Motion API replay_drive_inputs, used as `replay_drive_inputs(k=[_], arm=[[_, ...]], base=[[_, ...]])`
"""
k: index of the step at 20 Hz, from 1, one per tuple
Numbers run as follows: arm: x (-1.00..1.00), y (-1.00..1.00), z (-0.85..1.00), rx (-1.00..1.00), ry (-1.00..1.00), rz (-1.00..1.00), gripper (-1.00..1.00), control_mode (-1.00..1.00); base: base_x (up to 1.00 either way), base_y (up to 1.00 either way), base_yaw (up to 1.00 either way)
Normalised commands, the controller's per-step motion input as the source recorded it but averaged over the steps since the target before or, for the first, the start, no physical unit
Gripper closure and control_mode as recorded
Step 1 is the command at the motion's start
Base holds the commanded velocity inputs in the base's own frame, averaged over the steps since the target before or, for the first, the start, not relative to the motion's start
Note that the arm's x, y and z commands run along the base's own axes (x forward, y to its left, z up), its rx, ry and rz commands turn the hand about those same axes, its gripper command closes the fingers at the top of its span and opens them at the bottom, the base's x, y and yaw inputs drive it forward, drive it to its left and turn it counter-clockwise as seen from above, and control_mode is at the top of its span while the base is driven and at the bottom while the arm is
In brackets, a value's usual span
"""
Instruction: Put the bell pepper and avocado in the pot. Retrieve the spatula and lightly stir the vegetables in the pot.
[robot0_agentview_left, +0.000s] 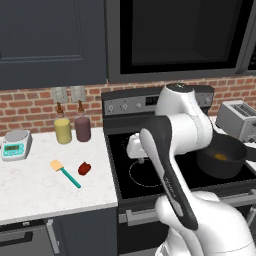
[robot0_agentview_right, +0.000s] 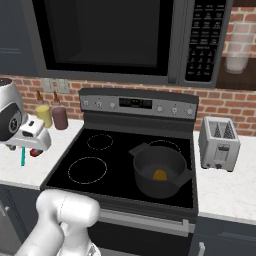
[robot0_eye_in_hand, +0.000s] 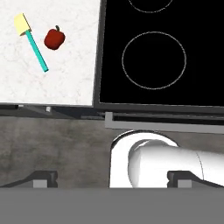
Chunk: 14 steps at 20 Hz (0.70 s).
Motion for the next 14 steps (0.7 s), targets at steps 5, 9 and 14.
replay_drive_inputs(k=[5, 9, 14], arm=[[0.43, 0.99, -0.27, 0.00, 0.08, 0.00, -1.00, -1.00], [0.54, 0.77, -0.35, 0.02, 0.08, 0.00, -1.00, -1.00], [0.39, 0.34, -0.39, 0.08, 0.01, 0.00, -1.00, -1.00]], base=[[0.00, 0.00, 0.00], [0.00, 0.00, 0.00], [0.00, 0.00, 0.00]])
